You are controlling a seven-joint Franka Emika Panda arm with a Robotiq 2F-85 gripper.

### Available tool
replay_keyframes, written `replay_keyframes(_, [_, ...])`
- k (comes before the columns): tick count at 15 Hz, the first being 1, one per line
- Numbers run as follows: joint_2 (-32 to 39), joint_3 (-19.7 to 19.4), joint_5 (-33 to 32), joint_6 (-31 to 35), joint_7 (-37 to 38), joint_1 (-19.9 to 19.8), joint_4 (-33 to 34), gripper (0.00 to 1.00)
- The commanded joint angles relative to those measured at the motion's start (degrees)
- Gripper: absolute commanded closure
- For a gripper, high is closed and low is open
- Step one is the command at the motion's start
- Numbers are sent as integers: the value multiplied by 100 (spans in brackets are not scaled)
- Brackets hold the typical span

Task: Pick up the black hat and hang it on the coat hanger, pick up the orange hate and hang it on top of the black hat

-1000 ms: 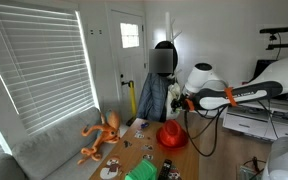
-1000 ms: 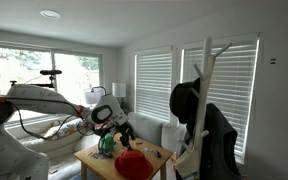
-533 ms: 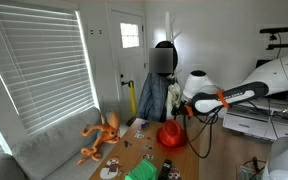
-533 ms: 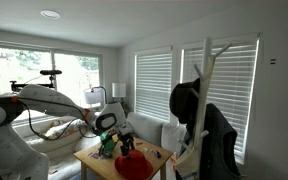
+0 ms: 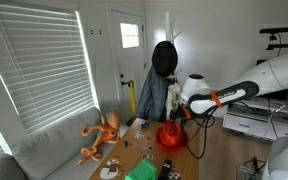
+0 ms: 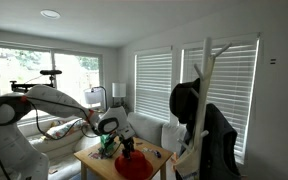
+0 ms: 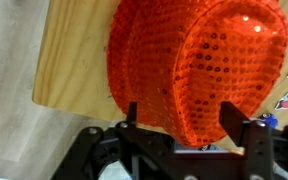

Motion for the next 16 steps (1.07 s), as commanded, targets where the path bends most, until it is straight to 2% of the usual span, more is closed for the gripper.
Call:
replay_keyframes(1, [122, -107, 393, 226, -313, 136, -34, 47])
replay_keyframes(8, [203, -79, 661, 215, -427, 140, 7, 96])
replay_keyframes(10, [175, -58, 597, 149, -382, 97, 57, 100])
replay_keyframes(16, [-40, 33, 182, -116, -313, -110, 591, 99])
